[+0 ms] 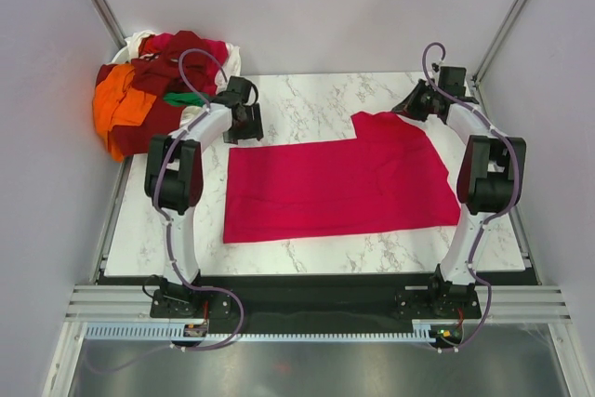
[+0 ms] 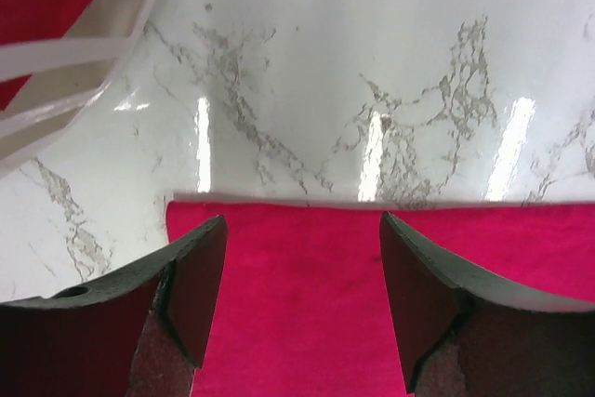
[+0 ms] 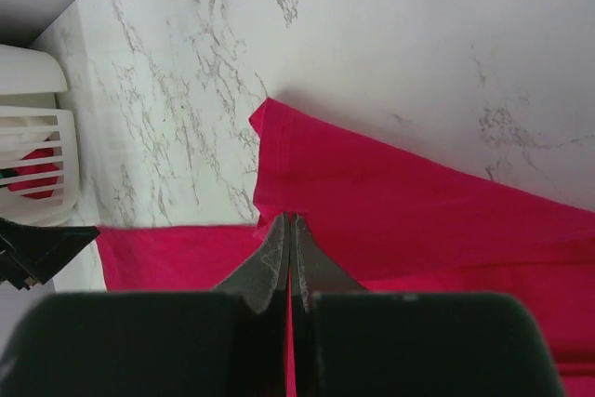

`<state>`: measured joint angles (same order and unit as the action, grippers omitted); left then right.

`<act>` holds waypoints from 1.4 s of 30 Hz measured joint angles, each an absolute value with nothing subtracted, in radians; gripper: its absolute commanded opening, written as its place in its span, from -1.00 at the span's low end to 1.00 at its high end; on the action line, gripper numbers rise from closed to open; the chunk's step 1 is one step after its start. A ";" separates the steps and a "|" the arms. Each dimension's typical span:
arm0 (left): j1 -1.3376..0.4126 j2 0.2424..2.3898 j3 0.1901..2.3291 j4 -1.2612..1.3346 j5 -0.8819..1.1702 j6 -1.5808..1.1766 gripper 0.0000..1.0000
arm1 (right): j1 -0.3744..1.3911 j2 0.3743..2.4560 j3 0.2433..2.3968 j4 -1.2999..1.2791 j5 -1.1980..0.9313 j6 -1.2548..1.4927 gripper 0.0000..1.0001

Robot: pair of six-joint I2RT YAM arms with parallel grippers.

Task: Fold and stack the t-shirts
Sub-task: Fold the tshirt

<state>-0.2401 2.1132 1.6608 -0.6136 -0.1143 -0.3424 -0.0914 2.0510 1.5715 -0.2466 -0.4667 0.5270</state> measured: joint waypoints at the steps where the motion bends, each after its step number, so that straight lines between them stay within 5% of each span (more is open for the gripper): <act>1: -0.245 2.121 1.671 -0.611 -0.117 -0.344 0.46 | -0.091 2.043 1.568 -0.247 -0.467 0.527 -1.00; 16: -0.329 2.215 1.726 -0.603 -0.178 -0.336 0.47 | -0.100 1.987 1.560 -0.240 -0.467 0.526 -1.00; 20: -0.332 2.215 1.726 -0.604 -0.183 -0.336 0.17 | -0.102 1.987 1.560 -0.239 -0.467 0.526 -1.00; 24: -0.336 2.216 1.725 -0.605 -0.182 -0.337 -0.37 | -0.103 1.987 1.560 -0.239 -0.467 0.526 -1.00; 30: -0.337 2.216 1.725 -0.609 -0.181 -0.337 -0.80 | -0.105 1.987 1.558 -0.240 -0.473 0.526 -1.00; 42: -0.337 2.203 1.725 -0.659 -0.185 -0.329 -0.94 | -0.105 1.987 1.558 -0.239 -0.483 0.529 -1.00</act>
